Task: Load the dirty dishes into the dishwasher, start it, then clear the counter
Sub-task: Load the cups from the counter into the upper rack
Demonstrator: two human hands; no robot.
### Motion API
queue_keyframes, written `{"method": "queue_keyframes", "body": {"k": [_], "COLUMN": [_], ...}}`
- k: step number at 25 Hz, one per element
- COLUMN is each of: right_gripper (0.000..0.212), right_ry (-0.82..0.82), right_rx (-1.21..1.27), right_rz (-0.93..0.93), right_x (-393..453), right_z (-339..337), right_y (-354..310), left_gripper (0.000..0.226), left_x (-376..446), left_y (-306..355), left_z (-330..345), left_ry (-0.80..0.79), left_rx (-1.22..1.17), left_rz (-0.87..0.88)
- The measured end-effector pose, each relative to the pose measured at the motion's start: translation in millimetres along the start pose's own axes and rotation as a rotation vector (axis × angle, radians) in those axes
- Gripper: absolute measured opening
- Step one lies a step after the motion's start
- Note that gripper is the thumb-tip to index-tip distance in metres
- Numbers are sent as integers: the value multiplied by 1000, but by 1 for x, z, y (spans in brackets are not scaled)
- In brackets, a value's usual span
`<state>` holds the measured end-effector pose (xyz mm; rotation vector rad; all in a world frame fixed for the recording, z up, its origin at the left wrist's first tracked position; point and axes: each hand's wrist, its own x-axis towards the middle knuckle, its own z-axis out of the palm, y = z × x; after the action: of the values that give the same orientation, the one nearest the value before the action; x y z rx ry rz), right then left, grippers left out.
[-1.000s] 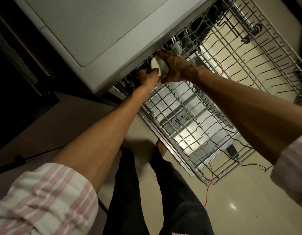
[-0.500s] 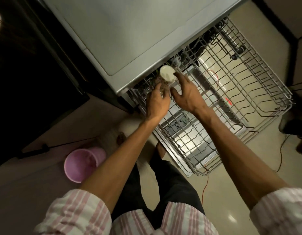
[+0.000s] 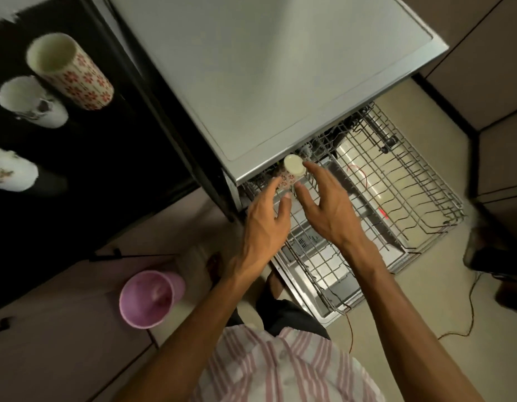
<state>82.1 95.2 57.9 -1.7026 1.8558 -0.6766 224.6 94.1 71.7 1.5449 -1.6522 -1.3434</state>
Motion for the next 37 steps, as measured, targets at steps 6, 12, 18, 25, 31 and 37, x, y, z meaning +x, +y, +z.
{"method": "queue_keyframes", "body": {"k": [6, 12, 18, 25, 31, 37], "right_gripper": [55, 54, 53, 58, 54, 50], "right_ry": [16, 2, -68, -123, -184, -142], "right_rx": [61, 16, -4, -95, -335, -296], "right_rz": [-79, -180, -294, -381, -289, -236], "right_x": [10, 40, 76, 162, 228, 231], "right_z": [14, 45, 84, 141, 176, 179], "right_y": [-76, -140, -200, -272, -297, -297], "left_gripper": [48, 50, 49, 46, 47, 47], "left_x": [-7, 5, 18, 25, 25, 29], "left_y": [1, -12, -28, -50, -62, -68], "left_z": [-70, -145, -211, -273, -298, -300], "left_ry": [145, 327, 462, 586, 589, 566], "left_rx": [21, 84, 42, -22, -43, -75], "left_rz": [50, 95, 89, 16, -35, -51]}}
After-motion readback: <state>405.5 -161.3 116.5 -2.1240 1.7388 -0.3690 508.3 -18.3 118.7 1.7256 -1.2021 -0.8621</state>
